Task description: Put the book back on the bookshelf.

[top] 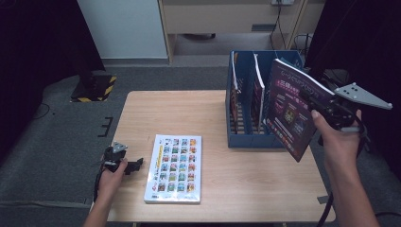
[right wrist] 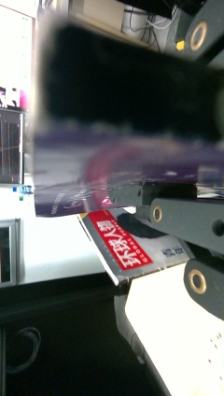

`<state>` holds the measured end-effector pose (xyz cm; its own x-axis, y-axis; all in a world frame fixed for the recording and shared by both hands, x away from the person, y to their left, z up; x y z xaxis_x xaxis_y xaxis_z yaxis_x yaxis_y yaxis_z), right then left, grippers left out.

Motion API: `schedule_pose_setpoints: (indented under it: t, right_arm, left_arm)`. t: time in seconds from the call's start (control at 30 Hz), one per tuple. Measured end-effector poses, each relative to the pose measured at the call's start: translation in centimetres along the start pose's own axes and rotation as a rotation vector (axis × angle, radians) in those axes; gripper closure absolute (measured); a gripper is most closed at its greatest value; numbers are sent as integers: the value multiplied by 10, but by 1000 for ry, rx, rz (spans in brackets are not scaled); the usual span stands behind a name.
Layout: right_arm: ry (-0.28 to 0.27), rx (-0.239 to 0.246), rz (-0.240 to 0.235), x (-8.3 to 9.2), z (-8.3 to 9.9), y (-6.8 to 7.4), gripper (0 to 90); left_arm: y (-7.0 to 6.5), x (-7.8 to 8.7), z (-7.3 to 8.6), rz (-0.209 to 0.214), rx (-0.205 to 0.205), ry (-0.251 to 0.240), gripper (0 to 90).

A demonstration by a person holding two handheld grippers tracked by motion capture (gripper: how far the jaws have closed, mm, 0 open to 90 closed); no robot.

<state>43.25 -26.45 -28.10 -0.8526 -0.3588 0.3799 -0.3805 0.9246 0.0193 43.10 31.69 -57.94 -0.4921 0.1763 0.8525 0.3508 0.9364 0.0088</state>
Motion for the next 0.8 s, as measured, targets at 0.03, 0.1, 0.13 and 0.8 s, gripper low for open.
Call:
schedule_pose_setpoints:
  t: [0.03,0.1,0.13,0.8]
  right_arm:
    - [0,0,0,0,0,0,840]
    - [1,-3,9,-4,-2,-1,840]
    - [2,-4,13,-6,-3,-1,840]
    - [7,-4,88,-50,-19,-4,840]
  left_arm:
    - [0,0,0,0,0,0,13]
    - [0,0,0,0,0,0,14]
    - [0,0,0,0,0,0,13]
    - [0,0,0,1,1,0,10]
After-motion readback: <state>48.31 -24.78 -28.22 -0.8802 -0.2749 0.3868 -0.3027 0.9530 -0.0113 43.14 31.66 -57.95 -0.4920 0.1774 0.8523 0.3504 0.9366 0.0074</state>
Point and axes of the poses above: each handheld gripper's, and its own axes: x roughly backward along the jaws, z roughly out of its underside, y roughly to its left, the point moved 6 cm from there along -x, roughly forward along the jaws, and after that the axes turned 13 degrees about y, right-handed, at the moved point
